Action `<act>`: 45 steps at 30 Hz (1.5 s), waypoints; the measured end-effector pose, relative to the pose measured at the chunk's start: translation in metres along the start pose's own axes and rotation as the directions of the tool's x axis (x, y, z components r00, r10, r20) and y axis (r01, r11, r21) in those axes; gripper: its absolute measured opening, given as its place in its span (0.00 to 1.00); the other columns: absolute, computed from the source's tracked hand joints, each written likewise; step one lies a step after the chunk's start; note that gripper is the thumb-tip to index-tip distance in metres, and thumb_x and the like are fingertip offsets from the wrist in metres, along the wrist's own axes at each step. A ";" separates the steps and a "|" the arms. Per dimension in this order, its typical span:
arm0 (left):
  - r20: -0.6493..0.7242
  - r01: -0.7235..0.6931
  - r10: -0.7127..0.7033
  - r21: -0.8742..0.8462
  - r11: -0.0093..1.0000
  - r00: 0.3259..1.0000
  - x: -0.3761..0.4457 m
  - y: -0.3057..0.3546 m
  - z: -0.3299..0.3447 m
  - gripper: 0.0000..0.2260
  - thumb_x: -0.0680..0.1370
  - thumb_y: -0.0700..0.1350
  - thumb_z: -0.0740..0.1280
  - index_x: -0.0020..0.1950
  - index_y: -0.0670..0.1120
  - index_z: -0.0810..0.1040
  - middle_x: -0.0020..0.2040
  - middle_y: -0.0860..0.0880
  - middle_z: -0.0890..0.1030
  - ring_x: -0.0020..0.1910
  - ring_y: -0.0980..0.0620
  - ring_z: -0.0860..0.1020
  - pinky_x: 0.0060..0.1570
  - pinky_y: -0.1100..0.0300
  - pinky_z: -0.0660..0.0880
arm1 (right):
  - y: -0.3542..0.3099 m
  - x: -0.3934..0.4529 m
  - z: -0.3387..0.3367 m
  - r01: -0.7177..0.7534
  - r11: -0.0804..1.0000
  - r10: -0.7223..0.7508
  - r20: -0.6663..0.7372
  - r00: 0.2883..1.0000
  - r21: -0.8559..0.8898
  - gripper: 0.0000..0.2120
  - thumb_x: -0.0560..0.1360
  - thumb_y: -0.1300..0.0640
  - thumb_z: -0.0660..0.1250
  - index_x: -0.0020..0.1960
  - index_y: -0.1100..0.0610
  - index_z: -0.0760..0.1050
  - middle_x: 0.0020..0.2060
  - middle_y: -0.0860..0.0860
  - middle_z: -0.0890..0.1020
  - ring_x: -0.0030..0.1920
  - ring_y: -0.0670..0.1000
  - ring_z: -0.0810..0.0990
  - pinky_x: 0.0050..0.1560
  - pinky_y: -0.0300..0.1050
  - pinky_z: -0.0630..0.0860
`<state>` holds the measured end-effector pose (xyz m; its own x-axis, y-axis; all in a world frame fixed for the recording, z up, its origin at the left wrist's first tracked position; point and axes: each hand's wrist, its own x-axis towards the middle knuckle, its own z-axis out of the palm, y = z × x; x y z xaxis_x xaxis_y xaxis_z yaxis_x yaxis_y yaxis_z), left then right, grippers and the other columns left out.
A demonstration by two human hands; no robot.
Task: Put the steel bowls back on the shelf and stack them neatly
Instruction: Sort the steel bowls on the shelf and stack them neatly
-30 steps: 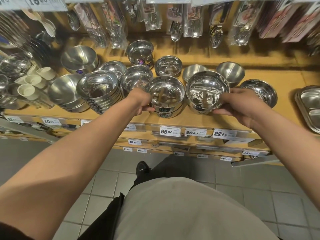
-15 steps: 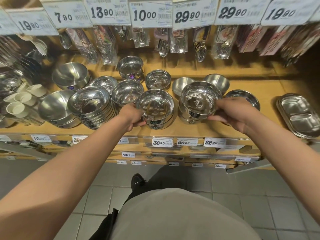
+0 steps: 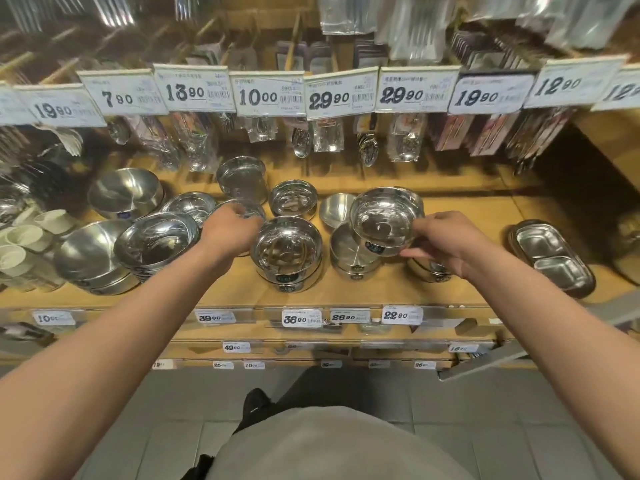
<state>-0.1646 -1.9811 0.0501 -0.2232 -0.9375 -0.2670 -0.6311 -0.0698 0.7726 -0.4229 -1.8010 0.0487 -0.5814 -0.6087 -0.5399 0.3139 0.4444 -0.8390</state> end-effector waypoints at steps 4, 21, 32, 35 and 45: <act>0.059 -0.050 0.055 -0.091 0.995 0.997 -0.008 0.010 0.008 0.09 0.78 0.43 0.67 0.57 0.45 0.78 0.49 0.46 0.80 0.45 0.47 0.79 0.58 0.43 0.81 | -0.002 0.000 0.005 -0.024 1.000 0.024 0.043 0.999 -0.017 0.08 0.77 0.72 0.65 0.56 0.71 0.75 0.55 0.68 0.82 0.48 0.63 0.87 0.39 0.48 0.85; 0.558 -0.021 0.146 -0.223 0.975 0.817 -0.025 0.078 0.087 0.09 0.80 0.42 0.69 0.52 0.36 0.81 0.46 0.45 0.83 0.45 0.48 0.81 0.57 0.50 0.82 | -0.015 -0.015 -0.055 -0.022 1.000 0.022 -0.004 1.000 -0.012 0.13 0.77 0.71 0.66 0.62 0.73 0.76 0.53 0.68 0.84 0.41 0.56 0.88 0.35 0.42 0.85; 0.469 0.085 0.000 -0.162 0.983 0.883 -0.050 0.126 0.197 0.08 0.81 0.43 0.69 0.52 0.38 0.81 0.44 0.42 0.87 0.47 0.46 0.87 0.50 0.54 0.84 | -0.016 0.018 -0.133 0.029 1.000 -0.029 -0.017 0.999 -0.004 0.13 0.78 0.64 0.71 0.61 0.66 0.76 0.54 0.62 0.85 0.45 0.54 0.88 0.43 0.47 0.86; 0.414 0.157 -0.060 -0.204 0.966 0.908 -0.053 0.120 0.216 0.09 0.80 0.40 0.70 0.54 0.34 0.80 0.42 0.41 0.87 0.46 0.44 0.87 0.50 0.50 0.84 | -0.011 0.033 -0.138 0.083 0.992 -0.083 0.012 0.997 -0.092 0.13 0.78 0.63 0.71 0.62 0.63 0.78 0.51 0.59 0.86 0.35 0.46 0.85 0.34 0.39 0.83; 0.353 0.284 -0.177 -0.280 0.917 0.919 -0.066 0.115 0.236 0.06 0.80 0.39 0.69 0.47 0.35 0.78 0.45 0.37 0.86 0.45 0.44 0.87 0.48 0.53 0.84 | 0.006 0.069 -0.147 0.117 0.963 -0.094 0.101 0.990 -0.244 0.04 0.79 0.63 0.69 0.52 0.60 0.82 0.53 0.61 0.84 0.53 0.59 0.85 0.44 0.45 0.84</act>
<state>-0.3983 -1.8471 0.0205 -0.3553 -0.7287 -0.5854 -0.4338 -0.4262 0.7938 -0.5716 -1.7439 0.0161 -0.5294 -0.7113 -0.4623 0.0508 0.5173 -0.8543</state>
